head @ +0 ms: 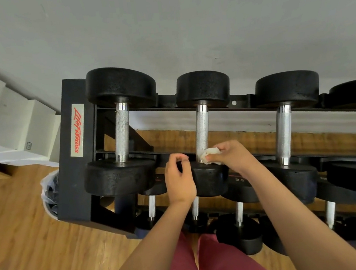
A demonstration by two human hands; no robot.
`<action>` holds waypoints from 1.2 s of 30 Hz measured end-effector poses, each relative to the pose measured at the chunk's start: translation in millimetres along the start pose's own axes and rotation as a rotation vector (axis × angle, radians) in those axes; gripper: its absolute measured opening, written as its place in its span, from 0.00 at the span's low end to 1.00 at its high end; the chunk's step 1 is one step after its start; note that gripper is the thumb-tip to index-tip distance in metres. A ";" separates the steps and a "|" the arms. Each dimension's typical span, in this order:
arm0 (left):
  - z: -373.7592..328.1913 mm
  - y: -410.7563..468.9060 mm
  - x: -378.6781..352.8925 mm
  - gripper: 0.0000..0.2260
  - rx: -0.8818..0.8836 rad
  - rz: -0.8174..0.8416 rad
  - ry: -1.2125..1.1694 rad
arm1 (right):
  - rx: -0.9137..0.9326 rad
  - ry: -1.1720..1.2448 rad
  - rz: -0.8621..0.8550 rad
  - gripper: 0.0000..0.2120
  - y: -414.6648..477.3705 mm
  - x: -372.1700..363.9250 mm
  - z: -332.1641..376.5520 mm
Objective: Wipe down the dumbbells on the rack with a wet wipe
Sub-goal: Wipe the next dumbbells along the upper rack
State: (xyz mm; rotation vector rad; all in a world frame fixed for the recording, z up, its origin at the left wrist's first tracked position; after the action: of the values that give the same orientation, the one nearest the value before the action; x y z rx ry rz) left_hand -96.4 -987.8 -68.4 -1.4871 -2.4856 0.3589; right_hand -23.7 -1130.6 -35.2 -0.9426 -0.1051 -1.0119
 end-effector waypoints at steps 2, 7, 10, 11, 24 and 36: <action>-0.1 -0.3 0.3 0.08 0.003 0.002 -0.004 | -0.014 0.025 -0.040 0.12 -1.8 2.1 -4.5; -3.0 -0.9 0.4 0.08 0.006 0.002 -0.002 | -0.026 0.004 -0.001 0.14 2.0 -2.7 11.3; -4.5 -1.4 0.7 0.08 0.016 0.001 -0.010 | -0.028 -0.054 -0.015 0.13 4.4 -7.2 19.4; -4.2 -1.1 0.8 0.08 0.018 0.002 -0.008 | -0.029 -0.031 -0.036 0.12 3.6 -8.9 17.4; -8.3 -9.3 -7.2 0.07 0.196 -0.136 0.060 | -0.009 0.241 -0.153 0.10 1.8 -8.6 15.6; -20.1 -18.0 -17.0 0.08 0.205 -0.322 0.121 | -0.050 0.426 -0.090 0.04 9.0 -5.1 -8.8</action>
State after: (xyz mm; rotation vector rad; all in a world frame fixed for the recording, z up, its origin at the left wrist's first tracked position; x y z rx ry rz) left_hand -97.2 -1009.2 -44.8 -0.9820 -2.4504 0.4333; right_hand -22.7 -1131.8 -48.8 -0.7544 0.2373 -1.2829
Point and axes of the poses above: each hand's wrist, its own y-axis towards the middle knuckle, its own x-axis out of the back of the hand, z = x × y, the point moved 3 cm from there along y, towards the middle knuckle, and after that the axes turned 12 degrees about -y, right-handed, at the moved point
